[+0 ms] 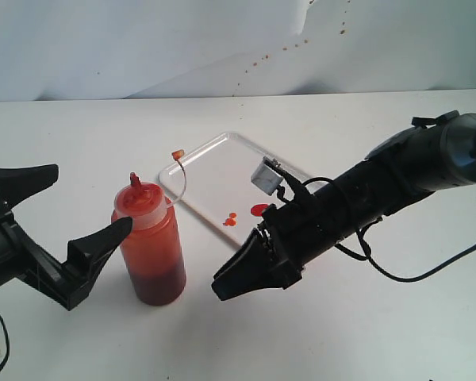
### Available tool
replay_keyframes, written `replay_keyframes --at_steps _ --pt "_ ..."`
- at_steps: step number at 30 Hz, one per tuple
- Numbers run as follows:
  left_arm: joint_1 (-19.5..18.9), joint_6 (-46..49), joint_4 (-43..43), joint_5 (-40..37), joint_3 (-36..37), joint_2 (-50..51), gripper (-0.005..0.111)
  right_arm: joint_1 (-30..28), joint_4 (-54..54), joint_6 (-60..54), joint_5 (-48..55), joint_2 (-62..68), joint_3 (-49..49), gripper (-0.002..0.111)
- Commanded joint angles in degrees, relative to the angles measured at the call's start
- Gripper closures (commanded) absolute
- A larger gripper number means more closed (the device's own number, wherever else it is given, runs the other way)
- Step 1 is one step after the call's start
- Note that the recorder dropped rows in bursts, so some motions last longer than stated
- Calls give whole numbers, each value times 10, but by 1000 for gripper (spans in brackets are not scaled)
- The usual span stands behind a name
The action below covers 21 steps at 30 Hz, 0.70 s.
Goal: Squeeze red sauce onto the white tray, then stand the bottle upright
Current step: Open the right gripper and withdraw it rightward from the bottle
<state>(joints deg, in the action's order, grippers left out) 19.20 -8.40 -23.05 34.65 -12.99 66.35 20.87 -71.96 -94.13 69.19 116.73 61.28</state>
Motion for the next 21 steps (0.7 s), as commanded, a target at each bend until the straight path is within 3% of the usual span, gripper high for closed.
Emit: replay_keyframes --at_steps 1,21 --pt "1 -1 3 4 3 -4 2 -3 22 3 8 -6 -1 107" --pt "1 -1 3 4 3 -4 2 -3 11 62 8 -181 -2 108"
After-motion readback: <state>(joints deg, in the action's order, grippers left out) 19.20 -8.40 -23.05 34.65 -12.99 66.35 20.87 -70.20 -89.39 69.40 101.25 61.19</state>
